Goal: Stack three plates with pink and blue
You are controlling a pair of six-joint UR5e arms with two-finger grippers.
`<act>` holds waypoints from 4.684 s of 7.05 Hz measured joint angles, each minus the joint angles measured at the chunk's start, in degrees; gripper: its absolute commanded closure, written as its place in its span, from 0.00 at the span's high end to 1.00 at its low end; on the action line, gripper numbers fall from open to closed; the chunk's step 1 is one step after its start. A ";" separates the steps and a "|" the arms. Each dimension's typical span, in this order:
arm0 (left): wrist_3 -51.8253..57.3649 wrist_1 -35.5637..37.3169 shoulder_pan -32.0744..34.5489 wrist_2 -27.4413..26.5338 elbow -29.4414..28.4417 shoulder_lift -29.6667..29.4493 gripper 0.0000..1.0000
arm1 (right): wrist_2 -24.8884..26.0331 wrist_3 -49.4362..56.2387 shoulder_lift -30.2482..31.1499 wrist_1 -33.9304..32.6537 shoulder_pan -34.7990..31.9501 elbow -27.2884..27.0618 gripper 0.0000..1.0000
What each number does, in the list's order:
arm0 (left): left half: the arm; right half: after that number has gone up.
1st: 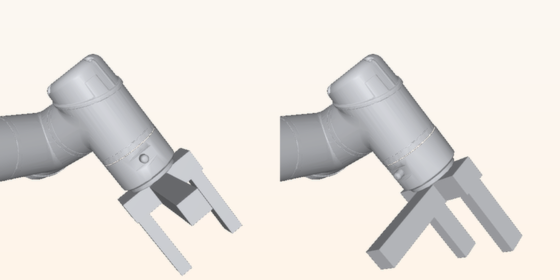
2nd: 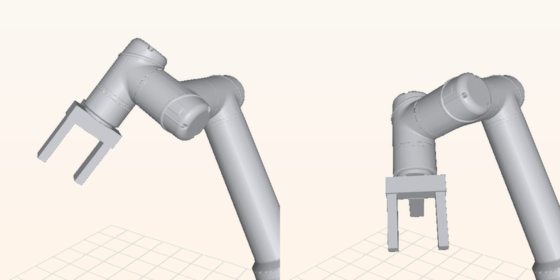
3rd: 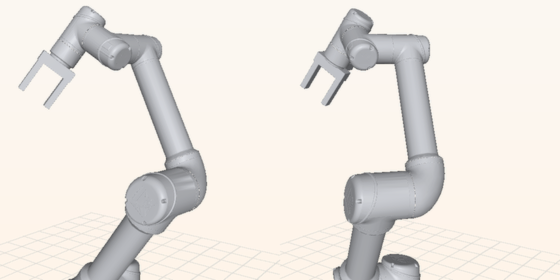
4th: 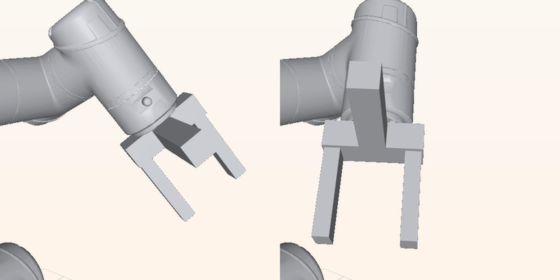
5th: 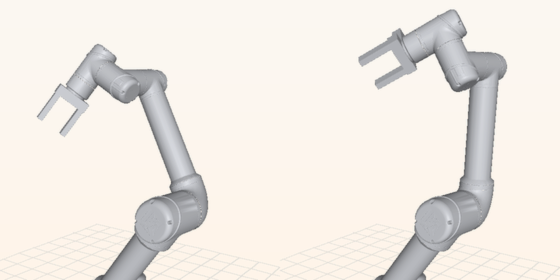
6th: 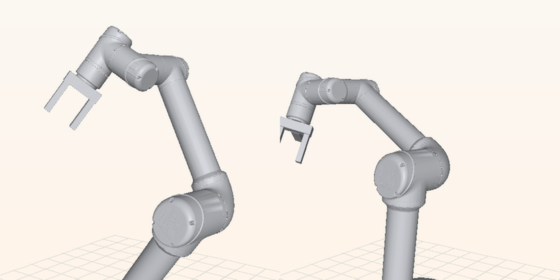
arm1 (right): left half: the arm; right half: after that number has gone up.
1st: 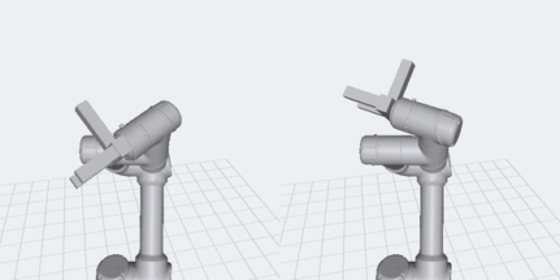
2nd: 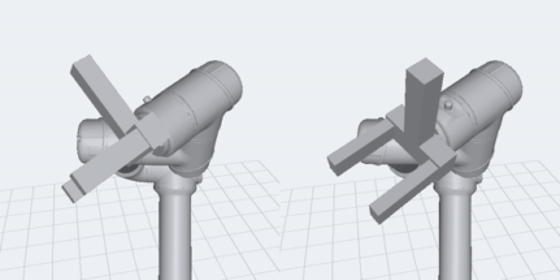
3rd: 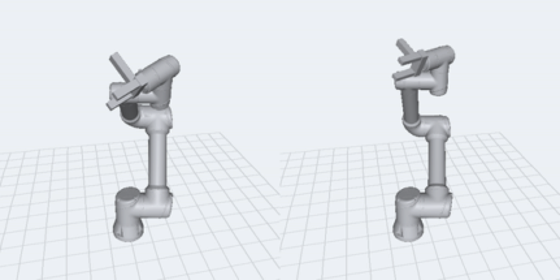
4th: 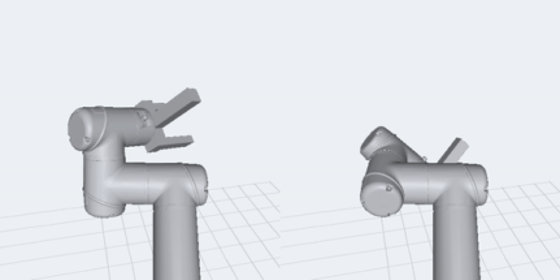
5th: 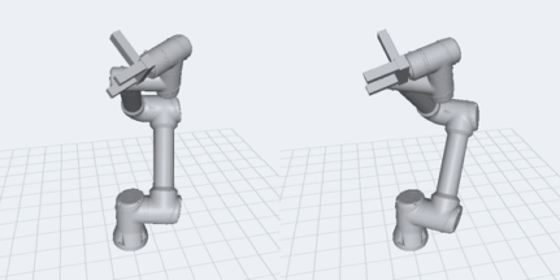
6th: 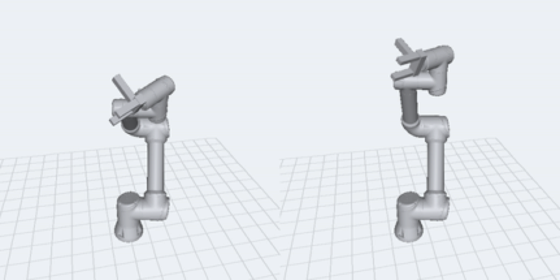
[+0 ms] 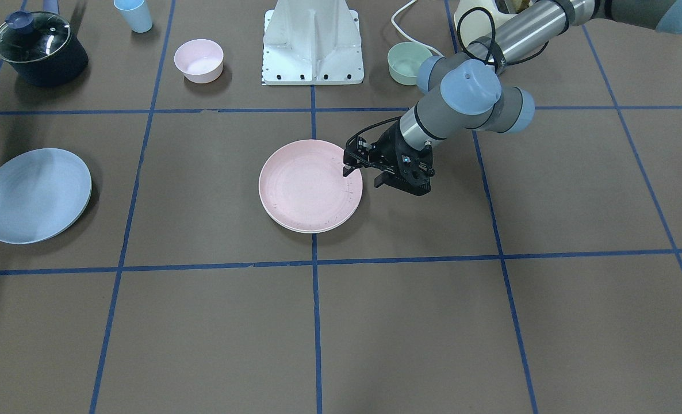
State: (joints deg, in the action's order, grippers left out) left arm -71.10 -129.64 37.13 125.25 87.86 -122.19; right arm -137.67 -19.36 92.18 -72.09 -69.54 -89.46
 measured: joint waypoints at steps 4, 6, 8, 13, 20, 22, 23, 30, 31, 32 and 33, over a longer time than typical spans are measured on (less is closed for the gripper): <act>-0.01 0.00 -0.04 0.00 -0.05 0.09 0.81 | -0.13 -5.35 -0.07 12.52 1.58 8.02 0.93; 0.00 0.00 -0.03 -0.01 -0.04 0.10 0.81 | -0.22 -5.64 -0.34 13.11 3.00 8.63 0.01; 0.00 0.00 0.06 -0.01 0.02 0.10 0.81 | -0.40 -6.36 -0.58 13.12 3.55 8.59 0.00; 0.02 0.00 0.41 -0.01 1.03 0.96 0.80 | -5.96 -12.30 0.21 13.21 3.32 2.33 0.00; 15.77 -0.06 8.21 1.89 12.68 20.84 0.79 | 4.82 -66.76 -15.56 25.76 22.17 -7.90 0.00; 22.02 -0.14 11.09 3.53 13.46 25.08 0.79 | 15.80 -77.40 -21.27 27.27 32.27 -8.05 0.00; 23.06 -0.16 11.61 3.79 13.52 25.77 0.79 | 19.00 -79.24 -22.44 27.06 35.37 -8.07 0.00; 23.64 -0.26 11.91 3.98 13.52 26.23 0.80 | 21.15 -79.62 -24.50 18.82 38.65 -9.11 0.99; 23.64 -0.26 11.90 3.96 13.50 26.22 0.80 | 21.41 -79.62 -24.50 18.47 38.81 -9.10 1.00; 23.64 -0.26 11.88 3.95 13.48 26.22 0.80 | 22.25 -79.61 -24.69 17.73 39.15 -9.11 1.00; 23.64 -0.26 11.87 3.95 13.48 26.24 0.80 | 23.16 -79.61 -24.94 17.12 39.51 -9.23 1.00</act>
State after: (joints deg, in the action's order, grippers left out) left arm -47.46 -129.90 49.00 129.20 101.34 -95.95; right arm -114.52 -98.96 67.23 -54.98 -30.03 -98.69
